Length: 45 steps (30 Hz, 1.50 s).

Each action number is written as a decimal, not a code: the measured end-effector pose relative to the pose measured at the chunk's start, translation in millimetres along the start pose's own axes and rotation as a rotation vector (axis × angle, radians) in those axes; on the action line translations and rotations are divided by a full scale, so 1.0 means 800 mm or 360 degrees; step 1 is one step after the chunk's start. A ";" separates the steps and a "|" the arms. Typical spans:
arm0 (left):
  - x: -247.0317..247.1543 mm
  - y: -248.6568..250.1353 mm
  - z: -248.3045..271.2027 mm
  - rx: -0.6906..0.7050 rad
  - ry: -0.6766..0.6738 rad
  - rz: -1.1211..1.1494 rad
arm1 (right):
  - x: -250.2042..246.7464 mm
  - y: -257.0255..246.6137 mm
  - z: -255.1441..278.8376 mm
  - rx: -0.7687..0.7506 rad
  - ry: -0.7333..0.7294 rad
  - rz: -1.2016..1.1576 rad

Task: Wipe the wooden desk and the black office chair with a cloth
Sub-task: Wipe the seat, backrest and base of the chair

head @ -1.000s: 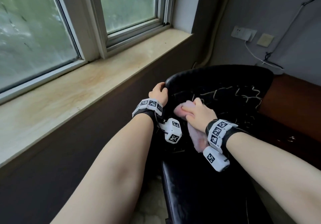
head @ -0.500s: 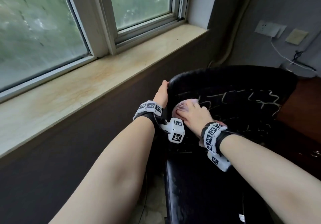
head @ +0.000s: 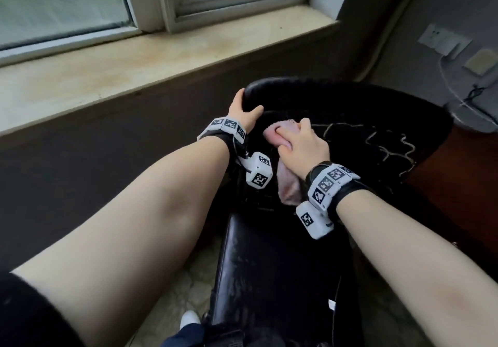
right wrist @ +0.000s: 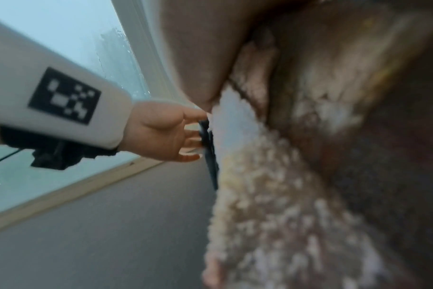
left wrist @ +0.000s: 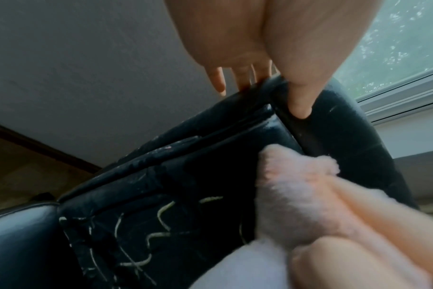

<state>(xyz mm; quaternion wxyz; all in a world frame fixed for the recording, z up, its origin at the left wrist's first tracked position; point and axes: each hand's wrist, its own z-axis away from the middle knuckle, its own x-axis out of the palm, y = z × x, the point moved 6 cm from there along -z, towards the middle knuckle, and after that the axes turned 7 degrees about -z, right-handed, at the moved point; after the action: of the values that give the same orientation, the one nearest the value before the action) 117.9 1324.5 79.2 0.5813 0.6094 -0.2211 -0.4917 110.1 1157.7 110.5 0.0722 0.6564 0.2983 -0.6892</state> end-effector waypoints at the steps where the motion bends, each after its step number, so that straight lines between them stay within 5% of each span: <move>1: 0.002 0.000 -0.001 0.0018 0.0046 -0.0036 | -0.009 0.005 -0.004 -0.0002 0.0064 -0.0033; 11: 0.007 -0.018 -0.016 -0.0098 0.0236 -0.0276 | 0.006 0.024 -0.041 -0.0035 0.0301 -0.0117; 24: 0.020 -0.017 -0.004 -0.0113 0.0331 -0.0170 | 0.075 0.055 -0.001 0.0066 -0.0142 0.0045; 36: 0.051 0.029 0.022 -0.0316 0.0377 -0.0301 | -0.055 0.076 -0.031 0.0154 0.0444 -0.0362; 45: 0.065 0.011 0.019 -0.0493 0.0385 -0.0377 | 0.010 0.114 -0.020 0.0193 0.0103 -0.0095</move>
<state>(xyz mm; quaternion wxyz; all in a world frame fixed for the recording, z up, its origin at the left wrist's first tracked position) 129.4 1271.1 71.7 0.6284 0.5892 0.0015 -0.5080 167.6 1094.1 74.7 0.0021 0.6723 0.2774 -0.6864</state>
